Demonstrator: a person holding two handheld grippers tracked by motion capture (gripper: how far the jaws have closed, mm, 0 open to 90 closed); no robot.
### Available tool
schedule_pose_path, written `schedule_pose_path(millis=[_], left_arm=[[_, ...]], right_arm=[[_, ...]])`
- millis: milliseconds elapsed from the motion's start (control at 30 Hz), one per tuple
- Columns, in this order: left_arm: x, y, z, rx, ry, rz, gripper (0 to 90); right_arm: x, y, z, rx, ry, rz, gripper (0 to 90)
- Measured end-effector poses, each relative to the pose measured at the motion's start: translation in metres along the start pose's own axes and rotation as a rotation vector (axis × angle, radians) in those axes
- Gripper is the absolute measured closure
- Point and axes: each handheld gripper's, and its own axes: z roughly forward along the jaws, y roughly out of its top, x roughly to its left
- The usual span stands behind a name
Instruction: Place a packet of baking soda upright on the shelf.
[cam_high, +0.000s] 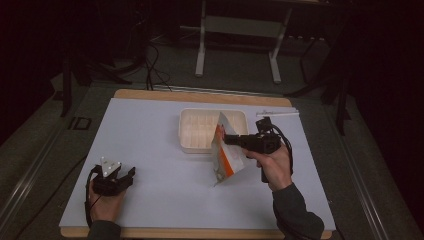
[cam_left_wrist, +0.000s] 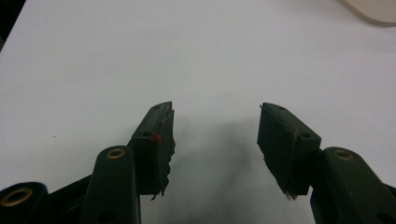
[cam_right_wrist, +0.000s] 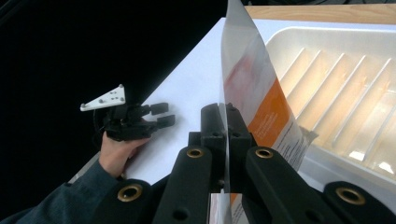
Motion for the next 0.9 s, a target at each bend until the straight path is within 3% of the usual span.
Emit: schedule_pose_path(millis=[533,767,900], left_arm=[[0.000,0.000,0.000,0.001,-0.001,0.001,45.4],[0.000,0.000,0.000,0.001,-0.001,0.001,45.4],[0.000,0.000,0.000,0.001,-0.003,0.001,45.4]], right_arm=[[0.006,0.009,0.004,-0.010,-0.001,-0.029,90.0],[0.000,0.015,0.011,-0.026,-0.029,-0.020,90.0],[-0.005,0.019,0.015,-0.044,-0.073,-0.019,90.0]])
